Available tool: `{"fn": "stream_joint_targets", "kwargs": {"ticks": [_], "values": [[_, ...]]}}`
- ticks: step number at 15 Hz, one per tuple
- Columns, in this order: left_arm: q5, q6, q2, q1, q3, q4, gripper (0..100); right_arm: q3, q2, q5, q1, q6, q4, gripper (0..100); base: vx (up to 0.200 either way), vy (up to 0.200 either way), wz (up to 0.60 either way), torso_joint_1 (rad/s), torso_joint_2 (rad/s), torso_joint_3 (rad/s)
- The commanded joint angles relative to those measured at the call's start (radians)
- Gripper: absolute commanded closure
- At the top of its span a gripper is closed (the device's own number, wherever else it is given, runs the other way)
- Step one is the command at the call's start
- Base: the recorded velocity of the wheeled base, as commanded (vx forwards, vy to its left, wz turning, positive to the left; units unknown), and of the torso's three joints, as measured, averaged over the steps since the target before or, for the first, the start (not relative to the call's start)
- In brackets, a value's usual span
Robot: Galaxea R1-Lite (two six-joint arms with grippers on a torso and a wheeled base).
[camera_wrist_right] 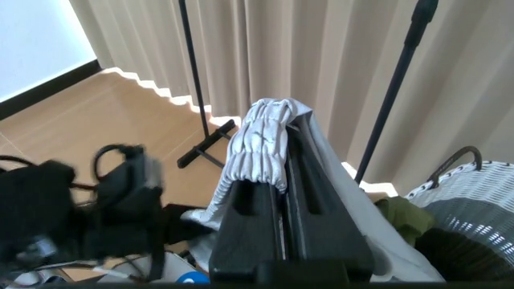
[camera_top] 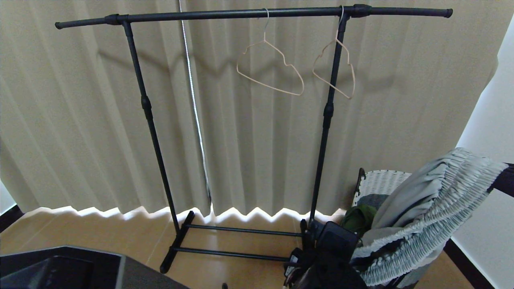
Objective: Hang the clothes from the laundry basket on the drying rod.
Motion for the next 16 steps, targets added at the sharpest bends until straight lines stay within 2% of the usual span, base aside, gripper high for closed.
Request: {"fn": "stream_joint_targets", "kwargs": {"ticks": [1,4,7,9,12,16], "values": [[-0.014,0.015,-0.118,0.027,0.031,0.031,100,0.000,0.007,0.000,0.001,-0.002,0.001,100,0.000,0.000,0.00,0.000,0.00,0.000],[-0.059,0.000,-0.302,0.054,0.072,0.174,100,0.007,0.041,-0.001,0.001,-0.003,0.005,100,0.000,0.000,0.00,0.000,0.00,0.000],[-0.180,-0.098,-0.527,0.060,0.130,0.360,100,-0.009,0.108,-0.003,0.025,-0.006,-0.007,100,0.000,0.000,0.00,0.000,0.00,0.000],[-0.266,-0.117,-0.675,0.110,0.121,0.461,100,-0.035,0.125,-0.003,0.074,-0.006,-0.008,100,0.000,0.000,0.00,0.000,0.00,0.000],[-0.395,-0.117,-0.817,0.209,0.101,0.544,100,-0.084,0.180,0.000,0.125,-0.003,-0.027,100,0.000,0.000,0.00,0.000,0.00,0.000],[-0.404,-0.114,-0.862,0.333,0.051,0.551,100,-0.168,0.298,-0.001,0.152,-0.002,-0.107,100,0.000,0.000,0.00,0.000,0.00,0.000]]}}
